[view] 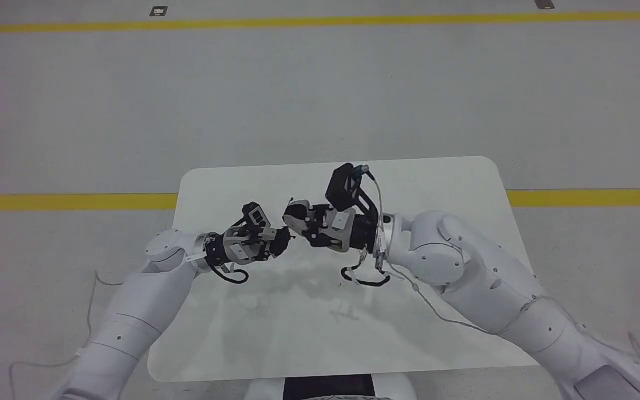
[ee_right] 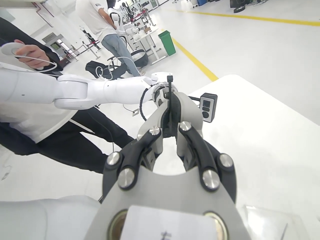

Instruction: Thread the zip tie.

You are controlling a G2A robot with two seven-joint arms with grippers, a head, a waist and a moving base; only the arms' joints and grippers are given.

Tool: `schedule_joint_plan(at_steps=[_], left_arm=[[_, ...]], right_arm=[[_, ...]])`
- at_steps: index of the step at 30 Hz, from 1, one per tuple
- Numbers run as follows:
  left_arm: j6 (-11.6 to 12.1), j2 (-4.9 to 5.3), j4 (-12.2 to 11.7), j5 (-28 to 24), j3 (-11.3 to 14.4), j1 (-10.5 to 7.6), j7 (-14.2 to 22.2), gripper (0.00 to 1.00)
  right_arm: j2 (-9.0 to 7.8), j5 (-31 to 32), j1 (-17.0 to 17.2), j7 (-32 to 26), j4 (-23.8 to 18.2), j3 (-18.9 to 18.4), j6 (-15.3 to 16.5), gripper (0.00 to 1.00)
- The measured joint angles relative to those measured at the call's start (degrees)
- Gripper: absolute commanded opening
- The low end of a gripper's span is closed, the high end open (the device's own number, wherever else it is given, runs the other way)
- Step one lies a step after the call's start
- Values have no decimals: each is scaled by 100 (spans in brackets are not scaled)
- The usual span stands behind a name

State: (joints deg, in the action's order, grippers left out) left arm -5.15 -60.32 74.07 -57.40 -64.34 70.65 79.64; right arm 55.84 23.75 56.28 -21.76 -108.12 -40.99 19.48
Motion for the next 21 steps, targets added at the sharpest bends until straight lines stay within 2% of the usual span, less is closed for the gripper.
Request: schedule_joint_plan(at_steps=[4,9,12,21], left_arm=[[0,0,0,0,0,0,0,0],[0,0,0,0,0,0,0,0],[0,0,0,0,0,0,0,0],[0,0,0,0,0,0,0,0]], right_arm=[[-34,437,-27,138,-154,26,0,0],[-136,837,-161,464,-282,291,0,0],[-194,864,-242,636,-333,428,0,0],[-193,858,-240,631,-330,424,0,0]])
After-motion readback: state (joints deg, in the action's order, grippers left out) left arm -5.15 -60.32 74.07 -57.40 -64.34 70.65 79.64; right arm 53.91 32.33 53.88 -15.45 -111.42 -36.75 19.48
